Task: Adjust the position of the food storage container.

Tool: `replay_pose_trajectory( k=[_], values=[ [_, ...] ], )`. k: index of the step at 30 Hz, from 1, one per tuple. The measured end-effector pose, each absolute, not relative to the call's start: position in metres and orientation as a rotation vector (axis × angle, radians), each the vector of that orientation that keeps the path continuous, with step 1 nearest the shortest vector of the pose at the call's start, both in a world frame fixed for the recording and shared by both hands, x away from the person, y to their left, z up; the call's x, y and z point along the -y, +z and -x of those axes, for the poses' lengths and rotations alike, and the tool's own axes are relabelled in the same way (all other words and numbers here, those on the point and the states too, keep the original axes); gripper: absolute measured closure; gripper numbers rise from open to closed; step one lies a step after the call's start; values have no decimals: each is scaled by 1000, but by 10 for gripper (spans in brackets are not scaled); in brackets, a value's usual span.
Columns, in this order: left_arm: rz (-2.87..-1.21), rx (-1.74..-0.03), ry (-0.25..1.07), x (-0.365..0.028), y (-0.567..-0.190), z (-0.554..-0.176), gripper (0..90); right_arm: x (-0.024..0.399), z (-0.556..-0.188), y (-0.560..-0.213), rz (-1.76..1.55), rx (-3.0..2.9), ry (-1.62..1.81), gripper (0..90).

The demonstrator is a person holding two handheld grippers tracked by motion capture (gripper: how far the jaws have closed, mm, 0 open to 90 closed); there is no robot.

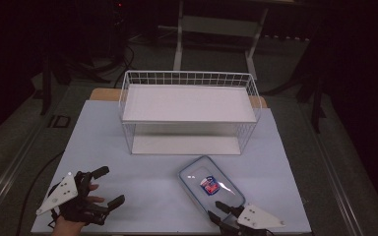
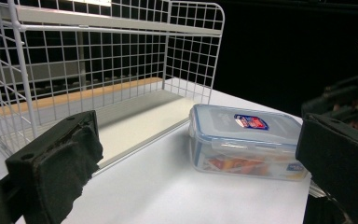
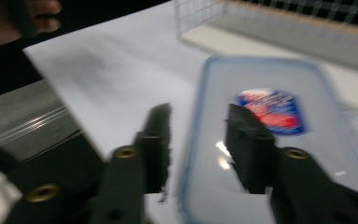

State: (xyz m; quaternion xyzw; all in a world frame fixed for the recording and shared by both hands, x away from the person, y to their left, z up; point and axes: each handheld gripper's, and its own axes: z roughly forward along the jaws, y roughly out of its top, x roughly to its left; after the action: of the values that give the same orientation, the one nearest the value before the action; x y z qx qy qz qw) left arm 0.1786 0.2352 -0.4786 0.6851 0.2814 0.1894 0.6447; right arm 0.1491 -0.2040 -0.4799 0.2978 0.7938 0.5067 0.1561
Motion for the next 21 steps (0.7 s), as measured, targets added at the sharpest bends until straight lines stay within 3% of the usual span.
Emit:
replay_pose_trajectory(
  k=[6, 21],
  values=[
    [-1557, -643, 430, -235, -478, -179, 0, 191, -144, -487, -805, -2373, 1417, 894],
    [-1569, -636, 428, -233, -479, -180, 0, 185, -145, -498, -787, -2469, 1250, 900]
  ],
)
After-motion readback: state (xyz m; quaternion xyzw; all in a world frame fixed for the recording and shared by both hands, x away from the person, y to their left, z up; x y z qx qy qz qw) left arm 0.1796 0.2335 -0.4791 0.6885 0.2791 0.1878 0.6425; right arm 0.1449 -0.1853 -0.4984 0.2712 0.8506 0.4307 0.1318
